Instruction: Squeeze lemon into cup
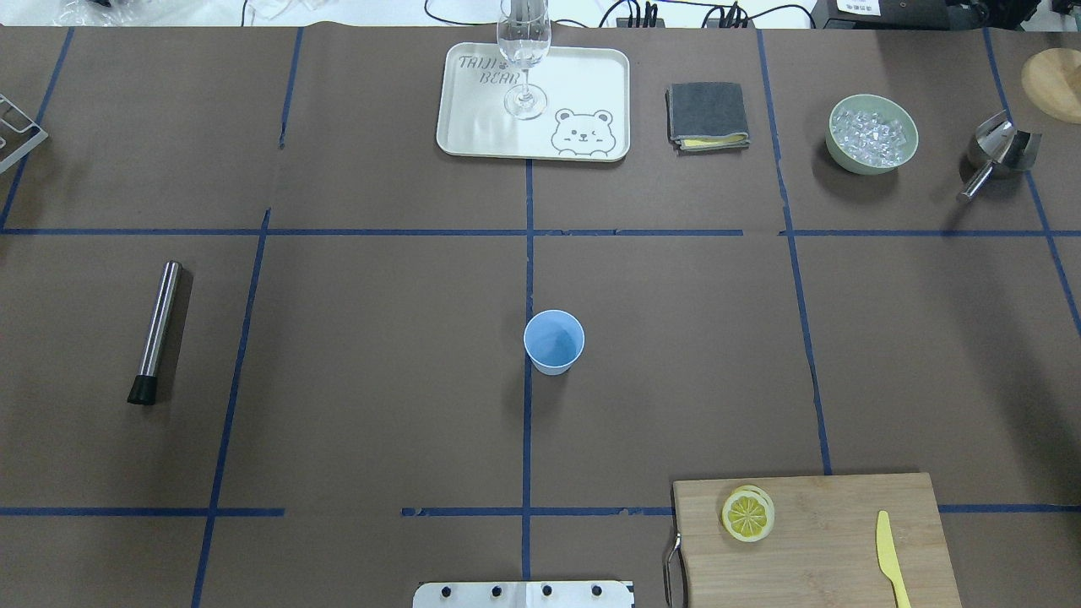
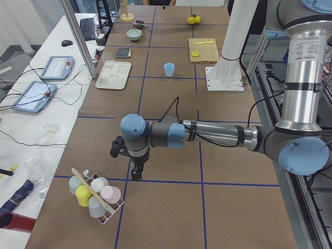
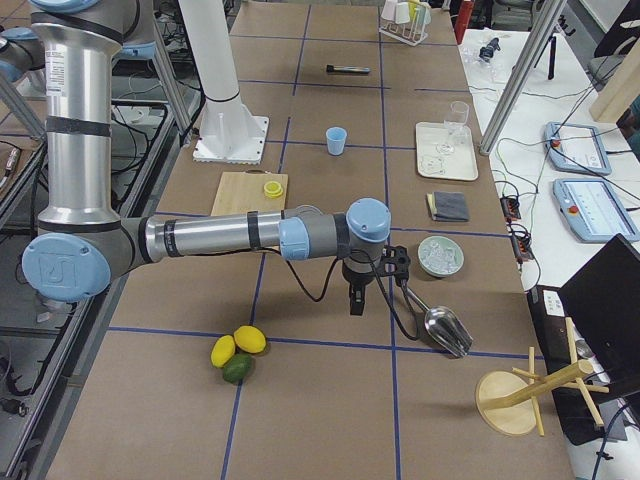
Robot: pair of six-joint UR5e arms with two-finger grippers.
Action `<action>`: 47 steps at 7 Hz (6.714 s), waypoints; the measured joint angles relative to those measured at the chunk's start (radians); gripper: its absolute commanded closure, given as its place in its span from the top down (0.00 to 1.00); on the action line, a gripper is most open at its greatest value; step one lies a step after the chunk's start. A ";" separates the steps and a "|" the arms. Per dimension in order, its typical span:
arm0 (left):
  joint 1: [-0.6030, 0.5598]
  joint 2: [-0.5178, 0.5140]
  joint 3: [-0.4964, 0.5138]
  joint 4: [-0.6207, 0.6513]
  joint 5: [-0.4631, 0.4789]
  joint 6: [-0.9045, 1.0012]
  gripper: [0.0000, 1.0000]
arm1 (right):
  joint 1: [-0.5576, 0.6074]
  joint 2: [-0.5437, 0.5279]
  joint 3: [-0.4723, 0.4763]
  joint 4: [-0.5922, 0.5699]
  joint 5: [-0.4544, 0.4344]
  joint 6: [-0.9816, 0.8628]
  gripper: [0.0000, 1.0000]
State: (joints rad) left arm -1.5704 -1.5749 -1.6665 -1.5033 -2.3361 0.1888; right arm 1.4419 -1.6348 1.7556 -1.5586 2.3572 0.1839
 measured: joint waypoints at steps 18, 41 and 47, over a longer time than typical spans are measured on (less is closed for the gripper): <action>0.270 0.044 -0.016 -0.443 -0.148 -0.558 1.00 | -0.625 -0.015 0.299 0.321 -0.146 0.808 1.00; 0.270 0.059 -0.033 -0.494 -0.158 -0.563 1.00 | -1.336 0.028 0.396 0.229 -0.831 1.263 0.26; 0.270 0.067 -0.048 -0.493 -0.161 -0.565 1.00 | -1.313 -0.021 0.468 0.221 -0.830 1.262 0.27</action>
State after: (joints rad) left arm -1.3008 -1.5083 -1.7146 -1.9968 -2.4971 -0.3758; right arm 0.1290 -1.6559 2.2234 -1.3373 1.5272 1.4463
